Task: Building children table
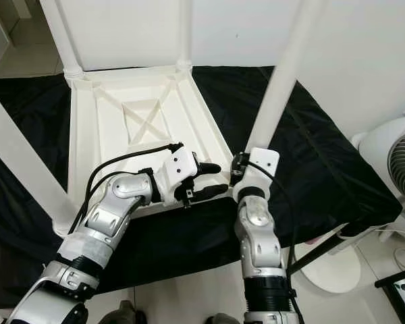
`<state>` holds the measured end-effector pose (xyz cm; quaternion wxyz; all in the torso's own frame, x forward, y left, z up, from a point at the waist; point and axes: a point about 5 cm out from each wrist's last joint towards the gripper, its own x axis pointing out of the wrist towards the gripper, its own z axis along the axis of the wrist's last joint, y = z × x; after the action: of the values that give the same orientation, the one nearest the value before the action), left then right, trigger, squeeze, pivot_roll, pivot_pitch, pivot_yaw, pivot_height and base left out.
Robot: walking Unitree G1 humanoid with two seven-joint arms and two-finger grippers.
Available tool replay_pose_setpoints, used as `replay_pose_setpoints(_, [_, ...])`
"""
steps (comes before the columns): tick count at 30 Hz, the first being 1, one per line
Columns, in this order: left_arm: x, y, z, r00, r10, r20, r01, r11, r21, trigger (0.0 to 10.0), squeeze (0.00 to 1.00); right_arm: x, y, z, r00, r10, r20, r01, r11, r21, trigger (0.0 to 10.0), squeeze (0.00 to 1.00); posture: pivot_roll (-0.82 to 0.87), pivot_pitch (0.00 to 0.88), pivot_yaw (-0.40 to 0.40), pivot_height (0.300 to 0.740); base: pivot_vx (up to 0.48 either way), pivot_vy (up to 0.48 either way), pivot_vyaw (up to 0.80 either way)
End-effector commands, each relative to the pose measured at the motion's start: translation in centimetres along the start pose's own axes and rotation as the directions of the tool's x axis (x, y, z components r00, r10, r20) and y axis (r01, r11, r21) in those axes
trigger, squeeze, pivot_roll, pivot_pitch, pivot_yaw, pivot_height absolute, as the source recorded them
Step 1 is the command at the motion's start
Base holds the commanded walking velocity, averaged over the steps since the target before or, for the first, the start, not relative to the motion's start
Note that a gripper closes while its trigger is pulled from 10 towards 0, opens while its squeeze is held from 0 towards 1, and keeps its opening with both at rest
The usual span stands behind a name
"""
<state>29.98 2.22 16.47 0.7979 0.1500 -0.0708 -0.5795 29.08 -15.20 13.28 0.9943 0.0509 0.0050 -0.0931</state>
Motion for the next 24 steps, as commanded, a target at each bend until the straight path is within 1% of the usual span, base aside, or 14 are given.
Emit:
replay_pose_setpoints(1, [0.1,0.5,0.1,0.994,0.106,0.001,-0.106,0.994,0.009,10.0,0.0,-0.6,-0.4,-0.2,1.0,0.025,0.006,-0.024,1.0,-0.004,10.0,1.0,-0.01,0.005,-0.036,0.74,0.0,0.0,0.0])
replay_pose_setpoints(3, [0.0,0.5,0.1,0.994,0.106,0.0,-0.106,0.994,0.009,10.0,0.0,-1.1,-0.9,0.0,0.998,0.062,0.029,-0.061,0.997,-0.037,10.0,1.0,-0.01,0.003,-0.038,0.74,0.0,0.0,0.0])
replay_pose_setpoints(5, [0.0,0.5,0.1,0.994,0.106,-0.001,-0.106,0.994,0.012,10.0,0.0,-1.4,-2.1,-0.3,0.998,0.059,0.017,-0.058,0.996,-0.061,10.0,1.0,-0.01,0.003,-0.037,0.74,0.0,0.0,0.0])
replay_pose_setpoints(6, [0.0,0.5,0.1,0.994,0.106,-0.003,-0.106,0.994,0.015,10.0,0.0,-1.6,-3.3,-0.7,0.997,0.08,-0.005,-0.081,0.993,-0.084,10.0,0.0,-0.01,0.001,-0.037,0.74,0.0,0.0,0.0])
replay_pose_setpoints(7, [0.0,0.5,0.1,0.994,0.106,-0.003,-0.106,0.994,0.015,10.0,0.0,-1.6,-3.3,-0.7,0.997,0.08,-0.005,-0.081,0.993,-0.084,10.0,0.0,-0.01,0.001,-0.037,0.74,0.0,0.0,0.0])
replay_pose_setpoints(9, [-0.1,0.6,0.1,0.994,0.107,-0.005,-0.107,0.994,0.016,10.0,0.0,-1.7,-4.1,-0.7,0.992,0.126,-0.006,-0.125,0.987,-0.101,10.0,0.0,-0.02,0.0,-0.034,0.74,0.0,0.0,0.0])
replay_pose_setpoints(11, [0.0,0.6,0.1,0.994,0.107,-0.005,-0.107,0.994,0.019,10.0,0.0,-1.7,-4.4,-0.6,0.986,0.166,-0.006,-0.166,0.98,-0.114,10.0,0.0,-0.02,0.0,-0.034,0.74,0.0,0.0,0.0])
replay_pose_setpoints(12, [0.0,0.6,0.1,0.994,0.107,-0.005,-0.107,0.994,0.019,10.0,0.0,-1.7,-4.4,-0.6,0.986,0.166,-0.006,-0.166,0.98,-0.114,10.0,0.0,-0.02,0.0,-0.034,0.74,0.0,0.0,0.0])
replay_pose_setpoints(14, [0.1,0.6,0.1,0.994,0.105,-0.003,-0.105,0.994,0.018,10.0,0.0,-1.5,-4.5,-0.3,0.973,0.23,-0.001,-0.228,0.964,-0.139,10.0,0.0,-0.02,0.001,-0.029,0.74,0.0,0.0,0.0])
replay_pose_setpoints(15, [0.1,0.6,0.1,0.994,0.105,-0.003,-0.105,0.994,0.018,10.0,0.0,-1.5,-4.5,-0.3,0.973,0.23,-0.001,-0.228,0.964,-0.139,10.0,0.0,-0.02,0.001,-0.029,0.74,0.0,0.0,0.0])
replay_pose_setpoints(18, [0.2,0.5,0.2,0.995,0.095,-0.002,-0.095,0.995,0.02,10.0,0.0,-0.6,-4.7,0.0,0.95,0.311,0.003,-0.306,0.935,-0.179,10.0,0.0,-0.02,0.0,-0.026,0.74,0.0,0.0,0.0])
replay_pose_setpoints(22, [0.3,0.5,0.2,0.996,0.091,-0.003,-0.091,0.996,0.021,10.0,0.0,-0.3,-4.7,0.1,0.945,0.328,0.002,-0.322,0.928,-0.187,10.0,0.0,-0.02,0.0,-0.026,0.74,0.0,0.0,0.0])
replay_pose_setpoints(23, [0.3,0.5,0.2,0.996,0.087,-0.004,-0.087,0.996,0.022,10.0,0.0,0.0,-4.7,0.2,0.939,0.344,0.001,-0.337,0.921,-0.193,10.0,0.0,-0.02,0.0,-0.025,0.74,0.0,0.0,0.0])
replay_pose_setpoints(24, [0.2,0.5,0.2,0.997,0.081,-0.005,-0.081,0.996,0.025,10.0,0.0,0.5,-4.2,0.2,0.91,0.414,-0.011,-0.408,0.893,-0.191,10.0,0.0,-0.01,0.0,-0.025,0.74,0.0,0.0,0.0])
